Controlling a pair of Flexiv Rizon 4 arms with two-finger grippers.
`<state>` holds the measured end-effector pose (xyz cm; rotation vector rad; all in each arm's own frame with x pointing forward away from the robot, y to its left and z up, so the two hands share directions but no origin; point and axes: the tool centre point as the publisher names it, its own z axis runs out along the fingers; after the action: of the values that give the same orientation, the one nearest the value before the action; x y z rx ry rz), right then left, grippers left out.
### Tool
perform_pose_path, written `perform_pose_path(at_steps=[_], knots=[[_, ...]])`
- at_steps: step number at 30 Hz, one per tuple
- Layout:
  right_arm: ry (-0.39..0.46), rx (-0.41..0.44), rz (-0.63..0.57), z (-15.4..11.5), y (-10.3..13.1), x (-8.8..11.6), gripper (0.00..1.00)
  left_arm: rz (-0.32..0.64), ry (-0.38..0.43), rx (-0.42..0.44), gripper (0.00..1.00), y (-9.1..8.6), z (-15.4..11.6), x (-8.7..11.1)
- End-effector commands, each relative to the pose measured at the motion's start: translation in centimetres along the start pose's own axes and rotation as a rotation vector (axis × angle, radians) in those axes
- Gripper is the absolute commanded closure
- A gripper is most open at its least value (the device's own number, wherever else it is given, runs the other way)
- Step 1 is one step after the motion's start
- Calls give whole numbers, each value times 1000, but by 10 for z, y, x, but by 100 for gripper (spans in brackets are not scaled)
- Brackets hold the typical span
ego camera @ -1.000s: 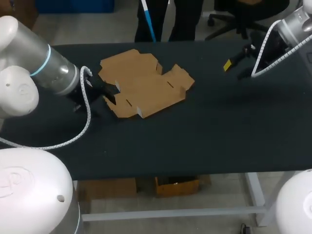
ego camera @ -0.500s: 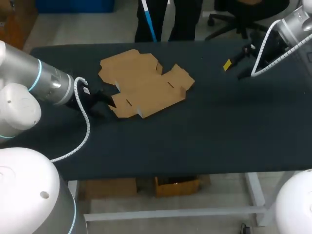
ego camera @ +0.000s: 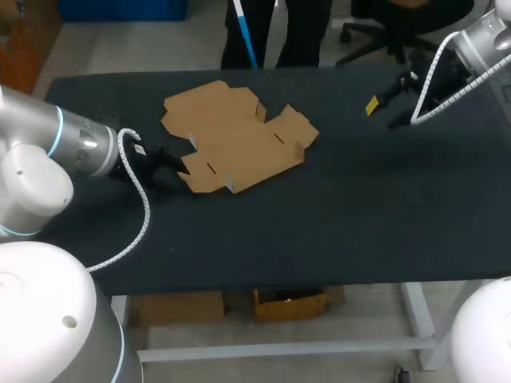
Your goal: Assemble the packaging by folding the flat box into shape, placing the metal phone stand inside, and closing the box properly
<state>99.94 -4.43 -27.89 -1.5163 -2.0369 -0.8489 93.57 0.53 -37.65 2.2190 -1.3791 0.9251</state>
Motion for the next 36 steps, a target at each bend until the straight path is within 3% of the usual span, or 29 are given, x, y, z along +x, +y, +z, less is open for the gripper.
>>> perform_pose_path(at_steps=[1,18,22,26,36], knots=[[8,4,1,-2,1,-2,0,-10,20,-12,54,-8,14,-1],[20,-6,11,-4,-1,-5,0,-65,140,-64,61,-23,31,-2],[21,-5,14,-4,-1,-5,0,-71,152,-76,72,-25,35,0],[19,-7,16,-4,-1,-5,0,-79,162,-88,100,-28,38,1],[20,-8,19,-5,-2,-6,0,-51,112,-152,100,-18,41,6]])
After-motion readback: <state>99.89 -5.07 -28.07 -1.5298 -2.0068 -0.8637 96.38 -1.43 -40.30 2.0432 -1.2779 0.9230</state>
